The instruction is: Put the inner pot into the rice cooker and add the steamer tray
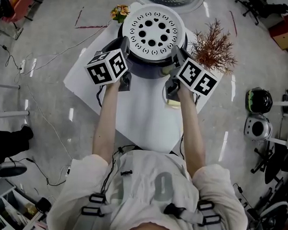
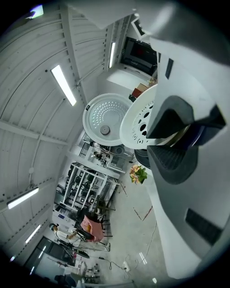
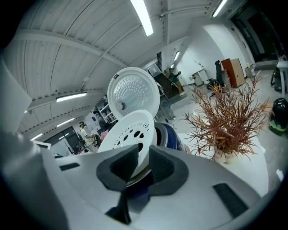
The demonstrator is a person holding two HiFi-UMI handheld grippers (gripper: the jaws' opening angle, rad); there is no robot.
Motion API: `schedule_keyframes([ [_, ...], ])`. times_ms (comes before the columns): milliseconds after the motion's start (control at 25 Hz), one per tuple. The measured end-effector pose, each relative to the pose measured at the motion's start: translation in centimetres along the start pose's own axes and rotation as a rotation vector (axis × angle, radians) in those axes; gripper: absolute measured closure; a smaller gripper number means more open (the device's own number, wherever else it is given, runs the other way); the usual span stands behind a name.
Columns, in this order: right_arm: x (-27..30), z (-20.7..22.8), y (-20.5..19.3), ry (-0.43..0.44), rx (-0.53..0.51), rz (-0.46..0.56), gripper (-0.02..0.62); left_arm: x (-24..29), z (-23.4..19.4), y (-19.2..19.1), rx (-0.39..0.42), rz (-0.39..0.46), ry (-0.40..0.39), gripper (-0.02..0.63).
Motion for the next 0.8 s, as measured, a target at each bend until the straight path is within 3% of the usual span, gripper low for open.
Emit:
schedule_keyframes([
  [360, 0.27, -0.05, -0.03, -0.043, -0.055, -0.027, 0.501, 0.32, -0.89, -0.5, 0.045, -0.04, 0.098, 0.583],
  [640, 0.15, -0.13, -0.14, -0.108, -0.155, -0.023, 0.491, 0.15, -0.5, 0.02, 0.034, -0.019, 0.107, 0.581],
  [800, -0.12, -0.56, -0.26, -0.132, -0.215, -0.01, 0.38, -0.36, -0.51, 0.22, 0.03, -0.01, 0.112, 0.581],
])
Point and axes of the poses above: the fingertips, and each gripper's own axes: x forward along the fingers, z to its right, y out of its top, the point moved 4 cm from there along -x, backward along the fingers, and after that the axes turned 7 degrees about y, right-handed, at the moved point
